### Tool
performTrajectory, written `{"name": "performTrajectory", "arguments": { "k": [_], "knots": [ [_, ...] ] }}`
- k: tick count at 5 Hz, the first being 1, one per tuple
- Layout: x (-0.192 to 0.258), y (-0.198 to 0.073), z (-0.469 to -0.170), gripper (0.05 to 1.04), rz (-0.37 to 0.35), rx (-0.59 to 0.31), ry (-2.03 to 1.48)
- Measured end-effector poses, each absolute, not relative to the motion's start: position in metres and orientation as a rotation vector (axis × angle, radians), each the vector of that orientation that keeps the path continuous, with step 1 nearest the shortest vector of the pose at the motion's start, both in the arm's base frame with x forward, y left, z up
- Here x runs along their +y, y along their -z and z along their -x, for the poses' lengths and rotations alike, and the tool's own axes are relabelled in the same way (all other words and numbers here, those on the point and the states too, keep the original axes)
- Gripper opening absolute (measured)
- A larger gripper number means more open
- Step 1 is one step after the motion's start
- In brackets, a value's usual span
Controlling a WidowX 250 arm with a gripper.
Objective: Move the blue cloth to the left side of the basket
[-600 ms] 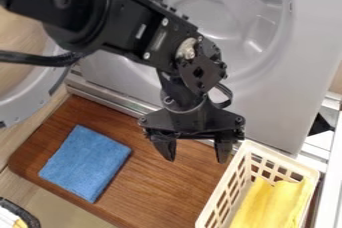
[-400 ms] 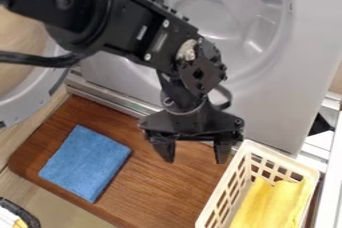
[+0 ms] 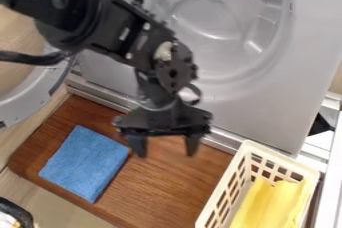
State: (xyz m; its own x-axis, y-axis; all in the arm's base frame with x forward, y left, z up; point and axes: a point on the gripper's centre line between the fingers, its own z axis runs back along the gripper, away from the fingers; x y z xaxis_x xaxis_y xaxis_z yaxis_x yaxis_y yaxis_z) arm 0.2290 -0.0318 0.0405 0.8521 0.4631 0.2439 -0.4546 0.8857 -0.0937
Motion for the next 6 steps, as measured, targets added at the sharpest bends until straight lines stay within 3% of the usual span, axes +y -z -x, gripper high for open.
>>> {"name": "performTrajectory", "arguments": {
  "k": [1,4,6],
  "knots": [
    [-0.011,-0.038,-0.23,1.001,0.016,-0.28,-0.564],
    [0.085,0.021,-0.216,1.001,-0.087,-0.288,-0.949],
    [0.12,0.045,-0.21,1.001,-0.129,-0.247,-1.038]
  ]
}}
